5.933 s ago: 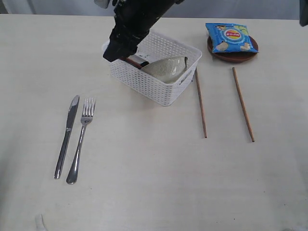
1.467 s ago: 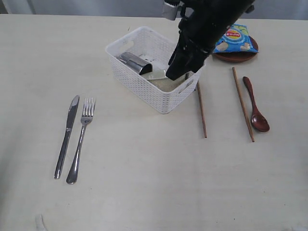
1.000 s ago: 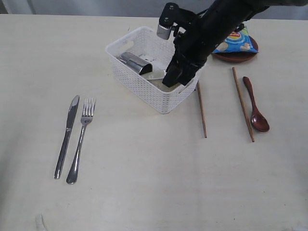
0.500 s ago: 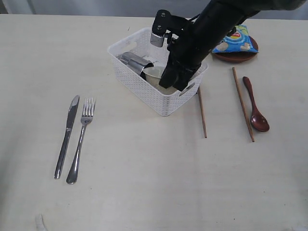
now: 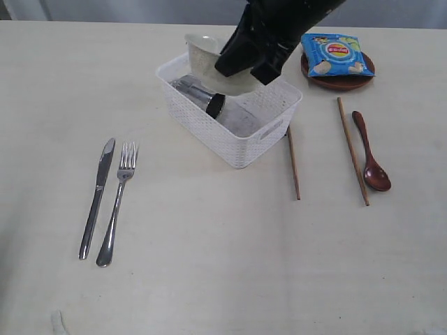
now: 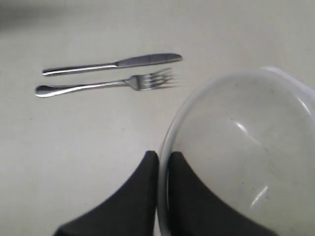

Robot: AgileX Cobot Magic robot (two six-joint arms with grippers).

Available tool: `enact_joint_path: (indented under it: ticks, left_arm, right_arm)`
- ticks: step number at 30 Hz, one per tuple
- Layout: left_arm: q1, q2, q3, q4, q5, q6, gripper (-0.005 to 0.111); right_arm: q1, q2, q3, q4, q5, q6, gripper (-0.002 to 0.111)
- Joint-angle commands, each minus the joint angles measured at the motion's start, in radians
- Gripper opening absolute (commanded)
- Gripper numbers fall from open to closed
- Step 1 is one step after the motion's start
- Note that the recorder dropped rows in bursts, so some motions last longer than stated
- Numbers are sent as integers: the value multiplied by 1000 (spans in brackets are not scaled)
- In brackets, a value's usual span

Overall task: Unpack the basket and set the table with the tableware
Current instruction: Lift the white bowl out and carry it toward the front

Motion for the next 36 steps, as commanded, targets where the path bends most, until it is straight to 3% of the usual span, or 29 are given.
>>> enact_joint_path:
  ticks: [1,13,22,36]
  left_arm:
    - [-5,-2,2,2,-1,-2,0]
    - [-5,-2,2,2,-1,-2,0]
    - [-5,-2,2,-2,-1,-2,0]
    - [-5,-2,2,-2,-1,-2,0]
  right_arm:
    - [54,-34,-2,23,117,8,-1]
    - [208,11,105,30,180,24,-1]
    - [202,22,117,-249,90,280,-1]
    - [86,39,117,-255,-236,295,-1]
